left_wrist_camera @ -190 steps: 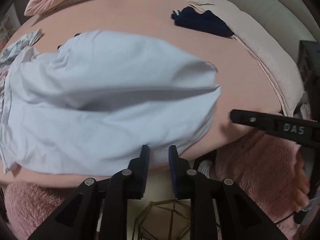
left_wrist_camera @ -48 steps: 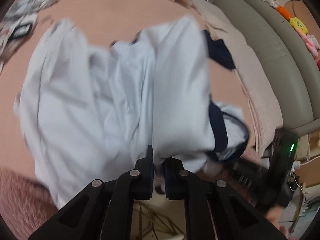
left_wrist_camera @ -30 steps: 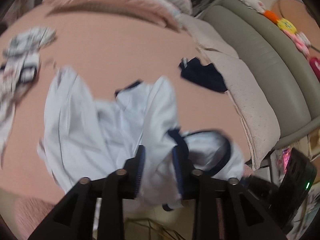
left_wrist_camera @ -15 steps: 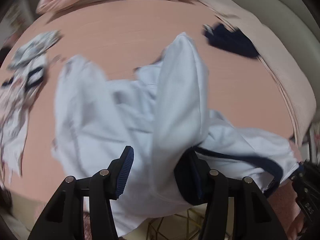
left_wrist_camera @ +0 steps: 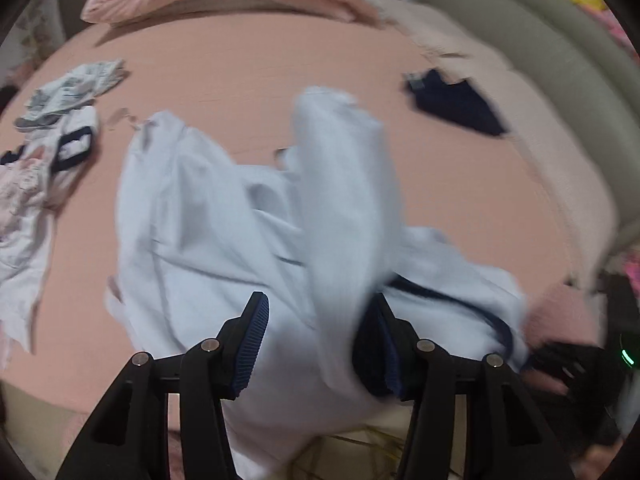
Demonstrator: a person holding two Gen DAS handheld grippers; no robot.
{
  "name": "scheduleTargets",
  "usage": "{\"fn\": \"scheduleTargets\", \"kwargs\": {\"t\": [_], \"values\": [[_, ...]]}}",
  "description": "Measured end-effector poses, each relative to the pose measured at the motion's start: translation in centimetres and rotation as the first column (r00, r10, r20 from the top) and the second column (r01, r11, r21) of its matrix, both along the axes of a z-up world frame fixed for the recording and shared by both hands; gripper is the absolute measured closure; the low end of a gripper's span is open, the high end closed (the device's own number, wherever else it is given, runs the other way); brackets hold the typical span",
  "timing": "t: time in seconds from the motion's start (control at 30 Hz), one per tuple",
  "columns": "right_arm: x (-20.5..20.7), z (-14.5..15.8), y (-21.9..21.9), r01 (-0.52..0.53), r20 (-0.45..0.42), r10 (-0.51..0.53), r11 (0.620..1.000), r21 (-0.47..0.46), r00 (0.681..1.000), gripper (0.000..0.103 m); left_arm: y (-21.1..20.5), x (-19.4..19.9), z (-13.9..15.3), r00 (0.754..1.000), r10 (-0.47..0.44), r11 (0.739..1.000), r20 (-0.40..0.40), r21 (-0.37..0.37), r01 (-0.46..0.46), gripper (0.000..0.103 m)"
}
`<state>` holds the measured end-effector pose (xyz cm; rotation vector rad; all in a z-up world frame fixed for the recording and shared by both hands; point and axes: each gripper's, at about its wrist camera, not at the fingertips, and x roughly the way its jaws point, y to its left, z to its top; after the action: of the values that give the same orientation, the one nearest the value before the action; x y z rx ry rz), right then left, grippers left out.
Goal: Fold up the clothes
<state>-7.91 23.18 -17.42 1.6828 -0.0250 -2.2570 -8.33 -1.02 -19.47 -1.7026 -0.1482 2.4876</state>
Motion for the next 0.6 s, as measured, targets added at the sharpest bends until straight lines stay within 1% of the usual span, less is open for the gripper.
{"fn": "scheduleTargets", "kwargs": {"t": [0.07, 0.13, 0.2, 0.23, 0.33, 0.4, 0.43, 0.47, 0.53, 0.57, 0.6], "values": [[-0.4, 1.4, 0.9, 0.037, -0.059, -0.036, 0.999, 0.013, 0.998, 0.098, -0.5, -0.5, 0.1, 0.999, 0.047, 0.998, 0.015, 0.039, -0.047, 0.097], [-1.3, 3.4, 2.0, 0.075, -0.129, -0.072, 0.997, 0.018, 0.989, 0.099, -0.4, -0.3, 2.3, 0.998, 0.036, 0.997, -0.048, 0.064, -0.033, 0.097], [-2.7, 6.4, 3.3, 0.108, -0.194, -0.107, 0.994, -0.002, 0.975, 0.099, 0.0, -0.2, 5.3, 0.993, 0.017, 0.998, -0.115, 0.066, -0.01, 0.097], [-3.5, 7.9, 3.9, 0.119, -0.22, -0.119, 0.993, -0.017, 0.968, 0.099, 0.1, -0.4, 7.3, 0.988, 0.012, 0.998, -0.155, 0.067, -0.001, 0.097], [-6.1, 14.1, 4.7, 0.122, -0.322, -0.135, 0.991, -0.058, 0.937, 0.099, 0.0, -1.0, 12.8, 0.966, 0.016, 0.996, -0.257, 0.084, 0.006, 0.097], [-7.7, 19.0, 4.8, 0.111, -0.401, -0.13, 0.991, -0.069, 0.907, 0.099, -0.4, -1.8, 17.5, 0.942, 0.017, 0.995, -0.335, 0.095, 0.016, 0.097], [-8.3, 21.8, 4.8, 0.105, -0.443, -0.131, 0.991, -0.083, 0.887, 0.099, -0.7, -2.6, 19.6, 0.93, 0.018, 0.996, -0.367, 0.093, 0.017, 0.097], [-9.0, 24.7, 4.8, 0.098, -0.486, -0.134, 0.99, -0.099, 0.863, 0.099, -1.0, -3.0, 21.9, 0.913, 0.019, 0.996, -0.408, 0.089, 0.019, 0.097], [-9.6, 30.5, 3.7, 0.077, -0.571, -0.137, 0.989, -0.128, 0.809, 0.099, -1.8, -3.2, 27.4, 0.868, 0.033, 0.996, -0.495, 0.093, 0.016, 0.097], [-9.5, 33.0, 3.4, 0.068, -0.605, -0.14, 0.988, -0.141, 0.783, 0.099, -2.2, -3.2, 30.1, 0.843, 0.041, 0.995, -0.536, 0.097, 0.013, 0.097], [-9.3, 35.2, 3.2, 0.06, -0.635, -0.144, 0.987, -0.152, 0.759, 0.099, -2.5, -2.5, 32.6, 0.812, 0.043, 0.995, -0.582, 0.094, 0.015, 0.097]]}}
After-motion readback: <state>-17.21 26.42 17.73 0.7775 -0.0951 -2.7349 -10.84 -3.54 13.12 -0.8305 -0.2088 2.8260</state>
